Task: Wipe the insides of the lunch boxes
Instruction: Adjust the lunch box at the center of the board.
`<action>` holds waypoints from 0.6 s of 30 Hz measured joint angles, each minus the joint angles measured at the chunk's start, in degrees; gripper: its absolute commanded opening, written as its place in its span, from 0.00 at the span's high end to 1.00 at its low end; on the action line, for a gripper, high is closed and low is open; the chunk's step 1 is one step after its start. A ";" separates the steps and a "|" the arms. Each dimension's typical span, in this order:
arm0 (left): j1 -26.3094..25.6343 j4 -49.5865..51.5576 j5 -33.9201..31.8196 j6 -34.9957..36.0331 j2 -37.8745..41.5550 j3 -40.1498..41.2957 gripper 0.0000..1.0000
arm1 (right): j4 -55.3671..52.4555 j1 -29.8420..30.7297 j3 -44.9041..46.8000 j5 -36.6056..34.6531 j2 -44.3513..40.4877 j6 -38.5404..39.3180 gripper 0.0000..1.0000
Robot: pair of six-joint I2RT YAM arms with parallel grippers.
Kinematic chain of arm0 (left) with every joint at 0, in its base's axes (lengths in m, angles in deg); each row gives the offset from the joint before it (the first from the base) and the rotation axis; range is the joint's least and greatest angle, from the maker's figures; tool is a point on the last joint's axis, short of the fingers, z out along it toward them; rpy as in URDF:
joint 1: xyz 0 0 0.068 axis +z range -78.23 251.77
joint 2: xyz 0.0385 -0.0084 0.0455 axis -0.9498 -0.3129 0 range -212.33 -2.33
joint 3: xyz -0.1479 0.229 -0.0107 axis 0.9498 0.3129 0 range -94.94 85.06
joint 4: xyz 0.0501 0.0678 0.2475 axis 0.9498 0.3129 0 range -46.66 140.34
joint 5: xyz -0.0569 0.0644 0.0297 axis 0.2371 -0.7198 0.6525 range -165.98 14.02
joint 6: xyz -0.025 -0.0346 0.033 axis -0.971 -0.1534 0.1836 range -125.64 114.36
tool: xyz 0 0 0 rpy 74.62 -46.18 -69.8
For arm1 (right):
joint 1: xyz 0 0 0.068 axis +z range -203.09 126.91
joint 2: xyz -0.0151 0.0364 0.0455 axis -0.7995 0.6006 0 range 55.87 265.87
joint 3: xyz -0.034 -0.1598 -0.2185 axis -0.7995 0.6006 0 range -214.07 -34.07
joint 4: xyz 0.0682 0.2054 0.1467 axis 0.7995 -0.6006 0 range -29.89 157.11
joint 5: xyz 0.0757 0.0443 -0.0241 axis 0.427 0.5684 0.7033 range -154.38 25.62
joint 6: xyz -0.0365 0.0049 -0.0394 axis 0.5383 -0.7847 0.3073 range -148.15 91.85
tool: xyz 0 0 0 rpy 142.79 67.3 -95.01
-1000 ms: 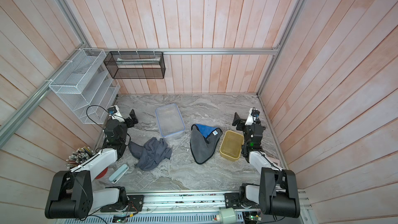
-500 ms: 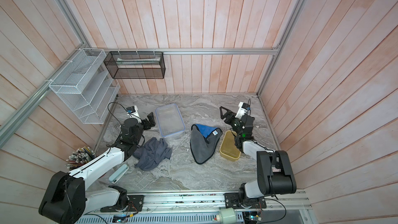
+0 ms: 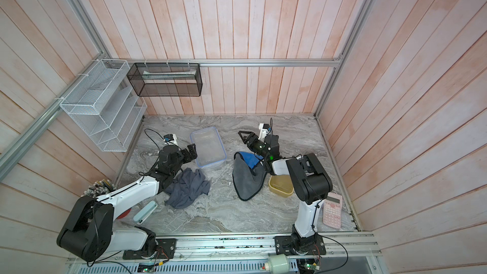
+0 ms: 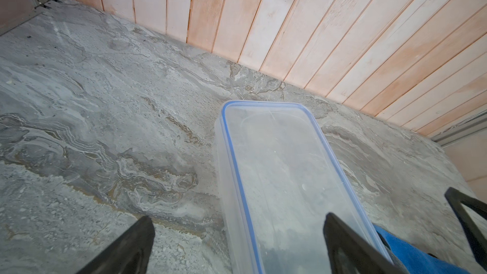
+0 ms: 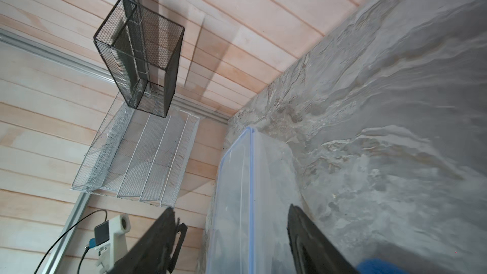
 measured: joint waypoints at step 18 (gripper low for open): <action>1.46 0.61 8.48 -3.63 -3.10 -0.92 0.00 | -3.02 6.19 -9.46 6.84 10.01 -5.01 0.36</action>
